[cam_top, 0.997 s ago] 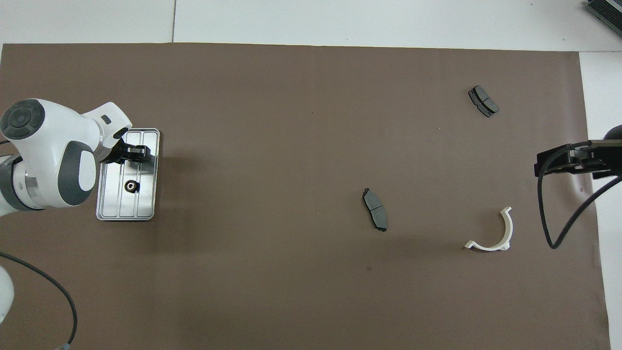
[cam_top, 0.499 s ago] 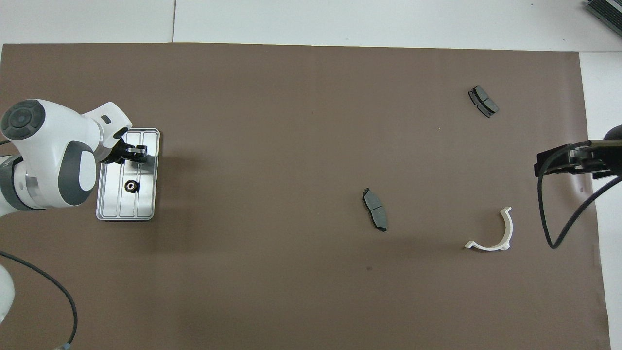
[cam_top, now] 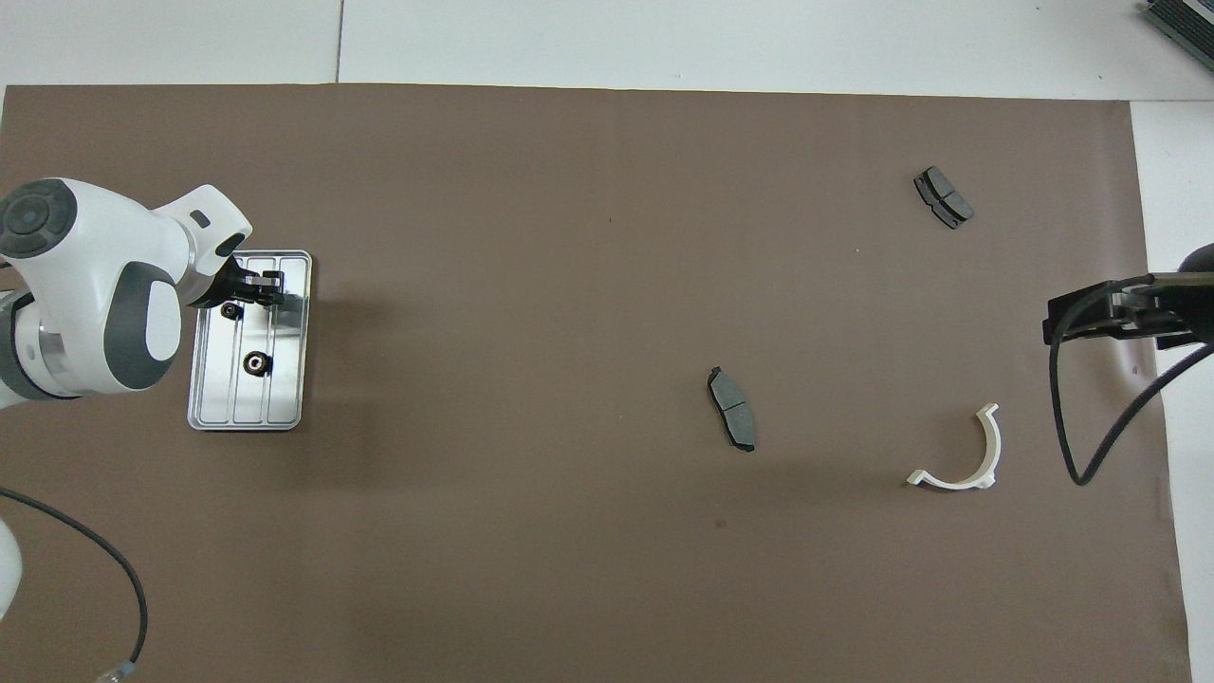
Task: Place bearing gear from tray to pile
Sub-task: 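Grasp the black gear with the left gripper and lift it, then carry the gear to mid-table with the left gripper and release it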
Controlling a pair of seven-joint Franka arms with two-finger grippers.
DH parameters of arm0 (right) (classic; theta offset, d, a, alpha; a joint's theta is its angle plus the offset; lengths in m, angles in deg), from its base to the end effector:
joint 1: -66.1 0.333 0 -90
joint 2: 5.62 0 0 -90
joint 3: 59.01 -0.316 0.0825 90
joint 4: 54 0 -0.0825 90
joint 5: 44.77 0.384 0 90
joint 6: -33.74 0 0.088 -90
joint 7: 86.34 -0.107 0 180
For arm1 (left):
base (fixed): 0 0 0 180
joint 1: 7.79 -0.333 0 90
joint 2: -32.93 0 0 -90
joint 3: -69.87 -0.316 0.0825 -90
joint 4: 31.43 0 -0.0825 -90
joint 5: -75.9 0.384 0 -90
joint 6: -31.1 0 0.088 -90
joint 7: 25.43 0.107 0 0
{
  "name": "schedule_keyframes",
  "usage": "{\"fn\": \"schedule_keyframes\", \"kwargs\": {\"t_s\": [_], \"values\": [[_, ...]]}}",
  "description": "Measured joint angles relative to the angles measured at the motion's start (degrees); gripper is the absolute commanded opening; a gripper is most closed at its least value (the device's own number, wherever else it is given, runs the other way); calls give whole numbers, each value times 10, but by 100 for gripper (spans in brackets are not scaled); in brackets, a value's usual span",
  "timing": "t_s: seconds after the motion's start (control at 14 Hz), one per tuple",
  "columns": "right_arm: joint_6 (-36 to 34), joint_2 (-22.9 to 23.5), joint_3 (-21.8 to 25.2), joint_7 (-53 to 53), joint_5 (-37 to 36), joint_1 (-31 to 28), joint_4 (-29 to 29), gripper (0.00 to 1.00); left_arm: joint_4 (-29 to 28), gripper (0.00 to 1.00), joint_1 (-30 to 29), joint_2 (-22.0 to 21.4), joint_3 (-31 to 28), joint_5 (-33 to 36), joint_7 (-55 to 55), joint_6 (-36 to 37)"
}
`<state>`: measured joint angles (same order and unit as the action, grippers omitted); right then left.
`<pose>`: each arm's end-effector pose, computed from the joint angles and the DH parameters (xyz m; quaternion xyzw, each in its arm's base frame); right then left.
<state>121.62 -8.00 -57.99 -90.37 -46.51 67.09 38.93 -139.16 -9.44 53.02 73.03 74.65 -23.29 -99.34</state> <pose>0.5370 -0.0038 0.6200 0.9990 -0.0356 -0.0228 0.0156 0.6326 -0.0152 0.3286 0.9993 -0.0231 0.0232 0.0178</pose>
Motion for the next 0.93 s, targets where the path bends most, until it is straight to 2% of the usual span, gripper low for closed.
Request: {"fn": "schedule_keyframes", "kwargs": {"t_s": [0.21, 0.57, 0.64, 0.71, 0.78, 0.93], "values": [[0, 0, 0, 0, 0, 0, 0, 100, 47, 0, 61, 5, 3, 0, -121, 60], [0, 0, 0, 0, 0, 0, 0, 100, 60, 0, 228, 13, 5, 2, -388, 65], [0, 0, 0, 0, 0, 0, 0, 100, 60, 1, 256, 13, 6, 2, -421, 65], [0, 0, 0, 0, 0, 0, 0, 100, 60, 6, 282, 14, 6, 3, -446, 64], [0, 0, 0, 0, 0, 0, 0, 100, 61, 25, 304, 14, 5, 3, -464, 61], [0, 0, 0, 0, 0, 0, 0, 100, 60, 99, 334, 15, 5, 3, -485, 40]]}}
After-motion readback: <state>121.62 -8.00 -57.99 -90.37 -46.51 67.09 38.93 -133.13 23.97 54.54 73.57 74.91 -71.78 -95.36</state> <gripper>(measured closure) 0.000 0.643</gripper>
